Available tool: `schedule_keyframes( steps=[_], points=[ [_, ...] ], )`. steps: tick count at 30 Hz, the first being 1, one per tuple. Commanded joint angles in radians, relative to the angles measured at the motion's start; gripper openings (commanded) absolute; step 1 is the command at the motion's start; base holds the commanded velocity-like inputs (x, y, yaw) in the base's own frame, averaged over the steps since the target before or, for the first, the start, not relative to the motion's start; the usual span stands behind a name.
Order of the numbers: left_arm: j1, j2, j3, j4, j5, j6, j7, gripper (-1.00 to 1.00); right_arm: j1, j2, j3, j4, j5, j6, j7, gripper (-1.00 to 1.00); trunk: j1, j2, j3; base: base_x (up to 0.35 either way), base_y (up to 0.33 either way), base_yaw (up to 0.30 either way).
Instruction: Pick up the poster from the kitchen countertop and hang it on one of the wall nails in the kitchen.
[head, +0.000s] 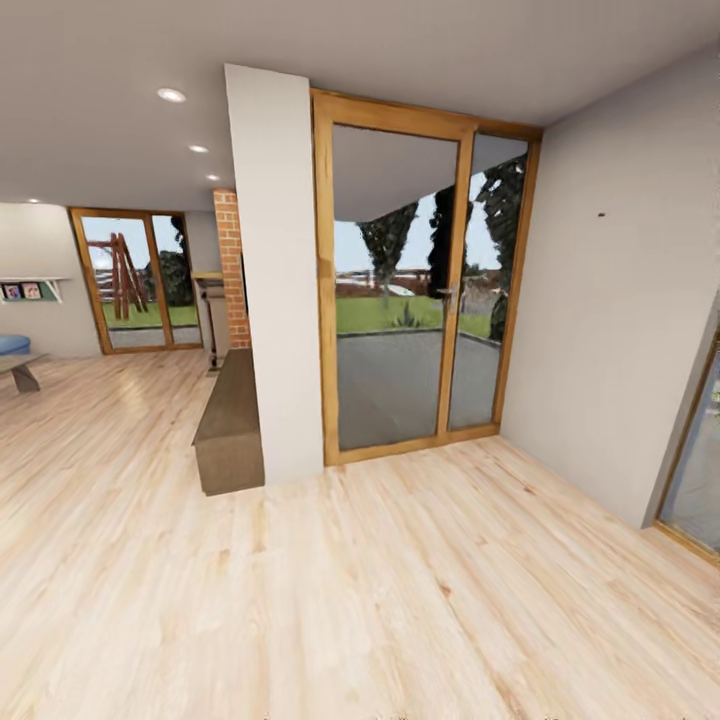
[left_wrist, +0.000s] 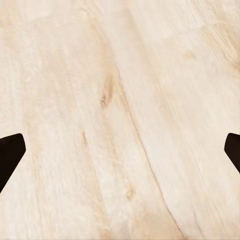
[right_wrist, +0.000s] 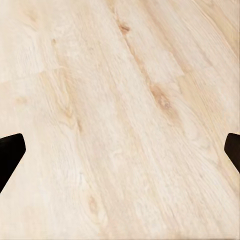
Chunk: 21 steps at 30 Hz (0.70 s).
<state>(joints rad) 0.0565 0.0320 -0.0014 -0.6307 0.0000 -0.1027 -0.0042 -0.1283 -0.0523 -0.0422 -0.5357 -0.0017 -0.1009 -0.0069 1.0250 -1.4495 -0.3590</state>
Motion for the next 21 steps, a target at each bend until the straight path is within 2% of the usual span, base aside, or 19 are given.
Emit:
schedule_keyframes(
  steps=[1,21],
  points=[
    [0.000,0.000,0.000,-0.001,0.000,-0.002,0.000,1.00,-0.001,0.000,-0.001,0.001,0.000,-0.003,-0.001,1.00,0.000,-0.001,-0.002,0.000,0.000,-0.086],
    [0.000,0.000,0.000,-0.001,0.000,-0.002,0.000,1.00,-0.001,0.000,-0.001,0.000,0.000,-0.003,-0.001,1.00,0.000,-0.001,-0.033,0.000,0.000,-0.083]
  ],
)
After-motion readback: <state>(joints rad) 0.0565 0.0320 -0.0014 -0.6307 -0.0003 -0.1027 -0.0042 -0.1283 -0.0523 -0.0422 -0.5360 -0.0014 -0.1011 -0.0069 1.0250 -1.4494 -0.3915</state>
